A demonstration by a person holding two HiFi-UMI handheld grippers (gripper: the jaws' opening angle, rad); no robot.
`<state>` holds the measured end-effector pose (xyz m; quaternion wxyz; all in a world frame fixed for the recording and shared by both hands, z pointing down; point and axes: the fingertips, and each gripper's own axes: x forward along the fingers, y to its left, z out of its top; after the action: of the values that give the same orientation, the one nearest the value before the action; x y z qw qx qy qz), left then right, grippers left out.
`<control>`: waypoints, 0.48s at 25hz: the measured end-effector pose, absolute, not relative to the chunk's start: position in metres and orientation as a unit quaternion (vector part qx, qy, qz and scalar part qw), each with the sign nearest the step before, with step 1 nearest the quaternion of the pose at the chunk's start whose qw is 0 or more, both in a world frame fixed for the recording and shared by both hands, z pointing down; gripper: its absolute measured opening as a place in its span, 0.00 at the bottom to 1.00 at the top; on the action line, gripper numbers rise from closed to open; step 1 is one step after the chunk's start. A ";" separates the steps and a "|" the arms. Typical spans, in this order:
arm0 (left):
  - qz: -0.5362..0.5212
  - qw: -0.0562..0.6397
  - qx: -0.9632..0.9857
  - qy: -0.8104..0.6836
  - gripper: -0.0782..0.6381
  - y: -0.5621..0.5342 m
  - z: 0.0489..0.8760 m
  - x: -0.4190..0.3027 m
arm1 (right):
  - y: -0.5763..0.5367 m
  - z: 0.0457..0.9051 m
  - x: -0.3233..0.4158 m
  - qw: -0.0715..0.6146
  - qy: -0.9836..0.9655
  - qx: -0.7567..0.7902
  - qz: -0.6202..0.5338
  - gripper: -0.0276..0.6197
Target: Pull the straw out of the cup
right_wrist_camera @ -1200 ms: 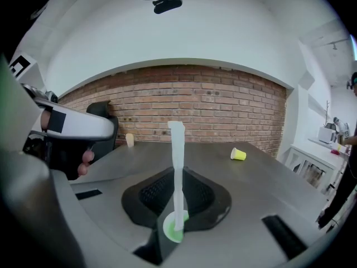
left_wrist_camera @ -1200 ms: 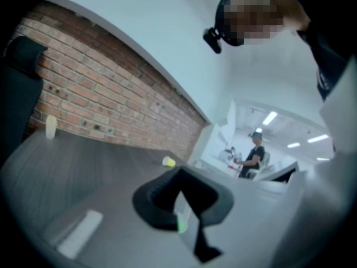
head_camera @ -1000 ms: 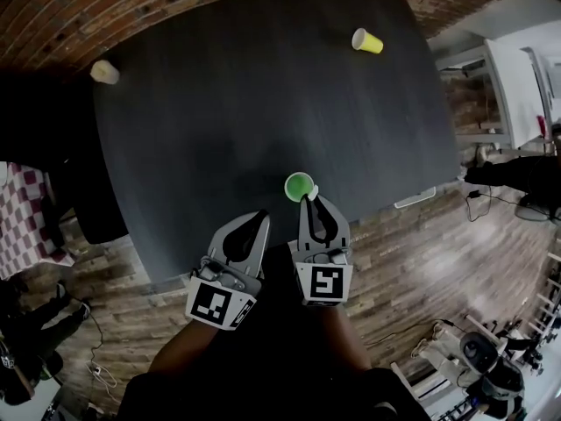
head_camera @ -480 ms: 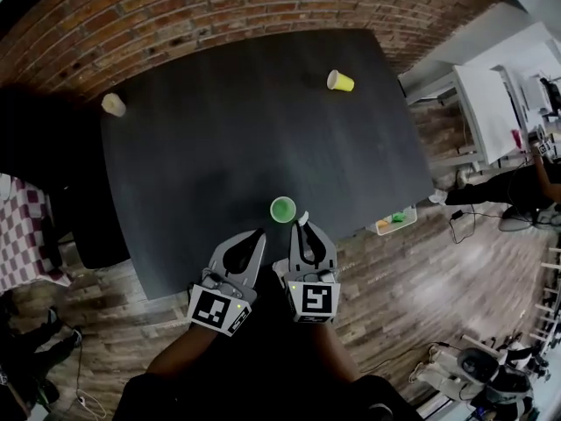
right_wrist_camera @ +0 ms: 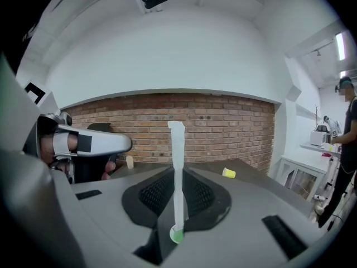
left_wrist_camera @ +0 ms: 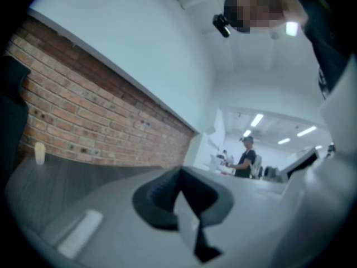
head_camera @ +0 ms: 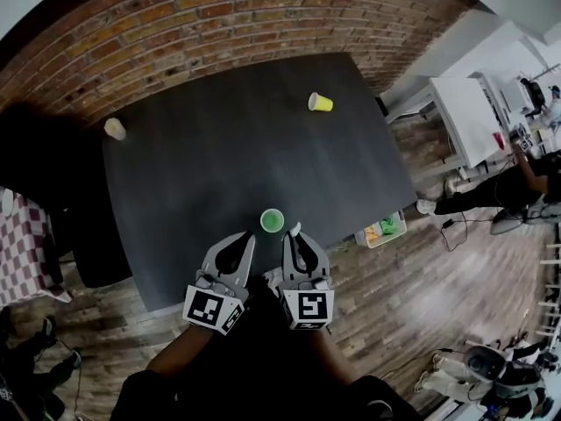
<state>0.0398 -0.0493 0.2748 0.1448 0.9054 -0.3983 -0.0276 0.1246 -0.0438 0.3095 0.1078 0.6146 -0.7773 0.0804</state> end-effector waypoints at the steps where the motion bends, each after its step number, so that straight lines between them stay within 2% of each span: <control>1: -0.028 0.143 0.906 -0.398 0.12 -0.048 0.272 0.040 | -0.042 0.305 0.124 0.103 -0.778 0.614 0.079 0.11; 12: -0.021 0.130 0.911 -0.392 0.12 -0.028 0.264 0.030 | -0.020 0.278 0.120 0.057 -0.787 0.608 0.086 0.11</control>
<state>0.0295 -0.0278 0.2645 0.1299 0.9107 -0.3916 -0.0209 0.1201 -0.0202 0.2779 0.0567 0.6078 -0.7874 0.0857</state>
